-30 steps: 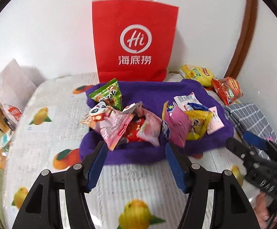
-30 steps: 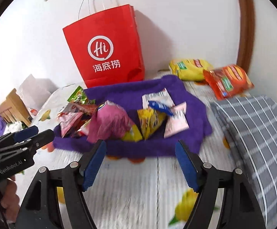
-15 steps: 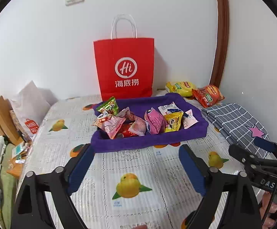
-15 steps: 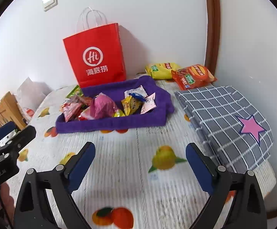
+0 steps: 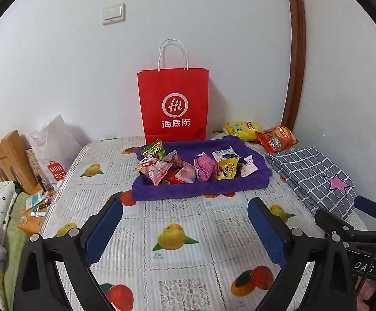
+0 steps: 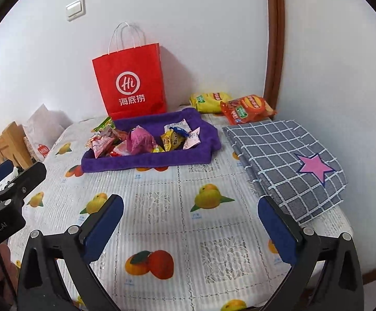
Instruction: Organize snacks
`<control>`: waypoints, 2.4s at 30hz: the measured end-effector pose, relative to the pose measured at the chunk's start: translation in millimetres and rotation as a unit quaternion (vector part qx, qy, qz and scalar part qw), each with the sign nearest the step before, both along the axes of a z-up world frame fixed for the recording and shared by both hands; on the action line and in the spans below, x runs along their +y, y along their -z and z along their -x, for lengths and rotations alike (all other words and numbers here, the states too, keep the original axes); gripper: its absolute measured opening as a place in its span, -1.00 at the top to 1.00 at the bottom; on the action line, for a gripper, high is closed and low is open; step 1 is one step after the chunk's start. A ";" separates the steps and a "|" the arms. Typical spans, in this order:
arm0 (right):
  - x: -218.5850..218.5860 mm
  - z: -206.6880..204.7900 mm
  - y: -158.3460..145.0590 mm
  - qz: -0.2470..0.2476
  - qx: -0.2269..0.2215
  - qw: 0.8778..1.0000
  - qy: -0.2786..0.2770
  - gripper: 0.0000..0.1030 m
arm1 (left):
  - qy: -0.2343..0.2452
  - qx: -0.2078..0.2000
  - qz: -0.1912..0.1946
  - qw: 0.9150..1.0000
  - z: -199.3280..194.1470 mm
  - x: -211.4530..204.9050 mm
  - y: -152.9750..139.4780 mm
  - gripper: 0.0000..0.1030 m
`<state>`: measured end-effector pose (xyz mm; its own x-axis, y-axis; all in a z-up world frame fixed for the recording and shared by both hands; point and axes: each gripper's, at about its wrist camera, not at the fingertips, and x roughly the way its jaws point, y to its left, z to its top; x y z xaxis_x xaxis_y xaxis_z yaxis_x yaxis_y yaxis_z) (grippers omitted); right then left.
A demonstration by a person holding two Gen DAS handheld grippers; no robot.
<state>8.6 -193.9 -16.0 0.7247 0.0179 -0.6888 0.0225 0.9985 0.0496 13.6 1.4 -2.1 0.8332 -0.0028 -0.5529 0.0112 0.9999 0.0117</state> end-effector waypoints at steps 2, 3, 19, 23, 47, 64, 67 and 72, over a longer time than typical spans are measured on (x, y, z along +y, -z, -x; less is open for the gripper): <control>-1.3 4.2 -2.7 0.004 -0.002 1.000 0.005 -0.98 | 0.000 0.000 0.003 1.000 4.0 -0.9 -0.7 -0.90; -2.4 5.7 -3.9 0.004 -0.003 1.000 0.008 -0.98 | 0.000 -0.001 0.005 1.000 5.3 -1.2 -1.0 -0.90; -3.9 18.7 -17.3 -0.001 -0.019 1.000 0.013 -0.98 | 0.002 -0.003 0.014 1.000 15.2 -0.4 -4.8 -0.90; -4.6 19.9 -18.8 -0.001 -0.021 1.000 0.013 -0.98 | 0.001 -0.003 0.016 1.000 16.0 1.2 -5.8 -0.90; -5.5 24.9 -26.2 -0.004 -0.030 0.999 0.014 -0.98 | 0.002 0.000 0.019 1.000 15.8 2.8 -4.7 -0.90; -3.9 27.8 -28.0 -0.006 -0.034 0.999 0.015 -0.98 | 0.001 -0.001 0.021 1.000 17.3 3.4 -5.1 -0.90; -3.4 28.2 -27.9 -0.007 -0.035 0.999 0.015 -0.98 | 0.001 -0.001 0.021 1.000 17.6 3.6 -5.2 -0.90; -3.8 28.8 -27.8 -0.008 -0.036 0.999 0.014 -0.98 | 0.001 -0.001 0.020 1.000 17.6 3.5 -5.2 -0.90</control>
